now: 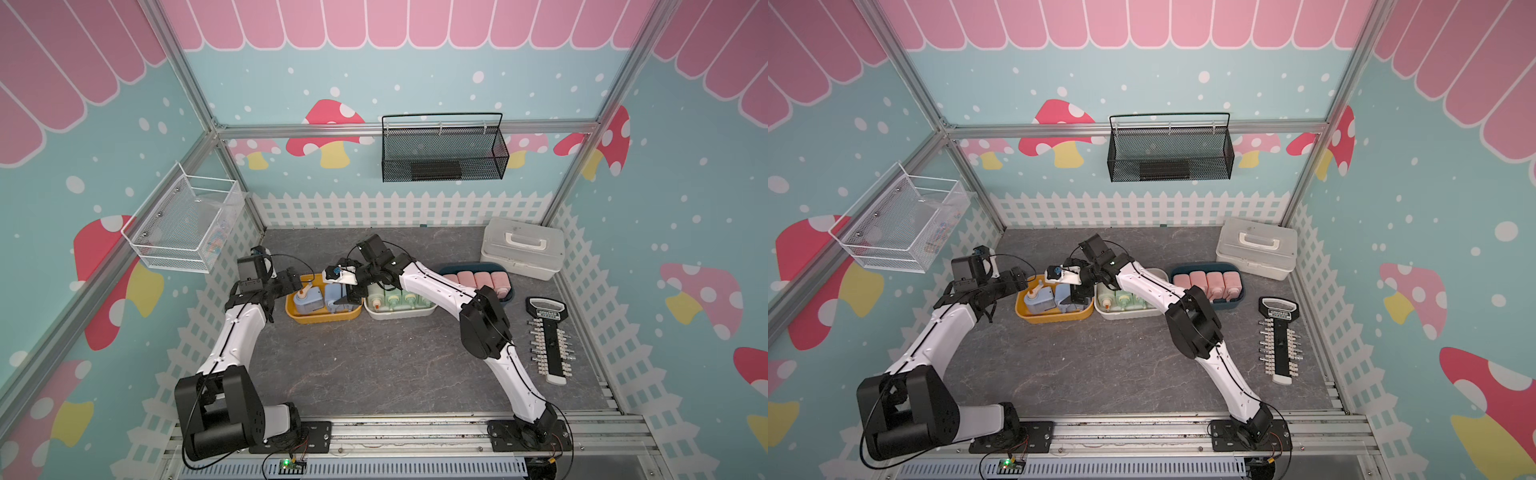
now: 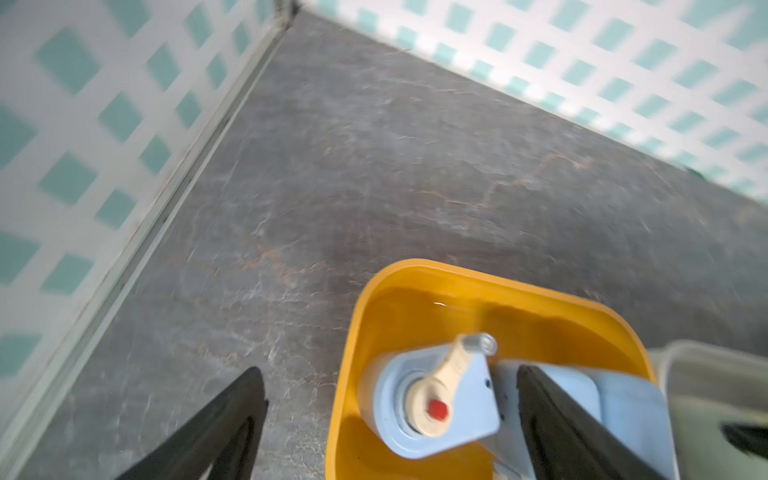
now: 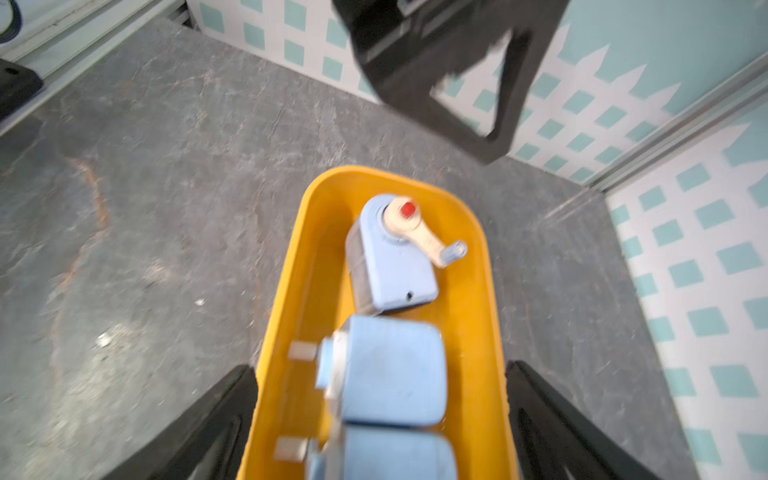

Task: Place the pencil sharpeners by color into the storage box
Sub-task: Place the pencil sharpener in the storage box, then pick up the pencil sharpener from the storage box.

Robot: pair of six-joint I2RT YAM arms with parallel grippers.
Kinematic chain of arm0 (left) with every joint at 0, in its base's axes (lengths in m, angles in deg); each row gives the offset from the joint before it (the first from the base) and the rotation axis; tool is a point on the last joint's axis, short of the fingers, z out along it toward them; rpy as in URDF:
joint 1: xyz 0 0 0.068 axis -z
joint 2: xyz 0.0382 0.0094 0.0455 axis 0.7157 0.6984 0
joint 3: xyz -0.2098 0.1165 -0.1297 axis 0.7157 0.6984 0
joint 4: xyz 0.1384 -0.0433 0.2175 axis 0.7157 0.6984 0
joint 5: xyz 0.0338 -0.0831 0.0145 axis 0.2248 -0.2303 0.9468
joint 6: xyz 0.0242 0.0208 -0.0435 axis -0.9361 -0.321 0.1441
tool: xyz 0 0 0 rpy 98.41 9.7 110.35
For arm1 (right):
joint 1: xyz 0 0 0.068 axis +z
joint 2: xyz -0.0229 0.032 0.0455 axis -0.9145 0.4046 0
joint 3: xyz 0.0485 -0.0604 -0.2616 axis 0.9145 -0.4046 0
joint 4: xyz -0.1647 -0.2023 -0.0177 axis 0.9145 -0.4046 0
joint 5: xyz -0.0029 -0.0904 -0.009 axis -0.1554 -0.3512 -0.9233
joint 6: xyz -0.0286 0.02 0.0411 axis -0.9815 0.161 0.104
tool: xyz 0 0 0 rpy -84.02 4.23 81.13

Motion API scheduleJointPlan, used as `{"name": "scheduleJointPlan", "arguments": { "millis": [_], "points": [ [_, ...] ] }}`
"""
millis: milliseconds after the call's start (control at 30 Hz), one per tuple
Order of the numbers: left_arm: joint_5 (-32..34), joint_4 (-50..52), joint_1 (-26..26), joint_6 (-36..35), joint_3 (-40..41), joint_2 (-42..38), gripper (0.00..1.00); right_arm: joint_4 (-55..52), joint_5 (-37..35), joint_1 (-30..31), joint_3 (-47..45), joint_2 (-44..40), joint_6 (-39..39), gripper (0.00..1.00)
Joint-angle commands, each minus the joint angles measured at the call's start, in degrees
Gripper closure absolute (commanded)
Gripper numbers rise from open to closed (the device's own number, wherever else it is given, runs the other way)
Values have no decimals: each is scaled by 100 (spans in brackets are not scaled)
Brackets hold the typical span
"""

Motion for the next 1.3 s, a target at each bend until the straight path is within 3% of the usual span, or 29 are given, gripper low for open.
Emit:
{"name": "scheduleJointPlan", "arguments": {
  "millis": [0,100,233,300,433,800,967,1267],
  "points": [
    [-1150,-296,-24,-2076,544,-197,7,266,-438,-25,-936,-896,63,6],
    [-1243,-412,-128,-3050,907,-410,6,297,-658,-46,-1569,-1386,130,5],
    [-1922,-649,-332,-3987,1071,-574,7,362,-865,-68,-2183,-1979,96,5],
    [-2466,209,-381,-4903,764,-522,9,406,-960,-101,-2425,-2151,37,5],
    [-2541,1543,-592,-5806,71,-133,14,414,-1126,-169,-2665,-2567,-56,5],
    [-2486,2841,-675,-6882,-1034,727,16,342,-1568,-330,-2621,-2497,-217,4],
    [-2164,2877,-696,-6933,-1104,1247,17,324,-1711,-349,-2588,-2389,-151,4],
    [-2171,2876,-861,-7029,-1472,2156,22,124,-1669,-448,-2308,-2052,-344,4]
  ]
}}
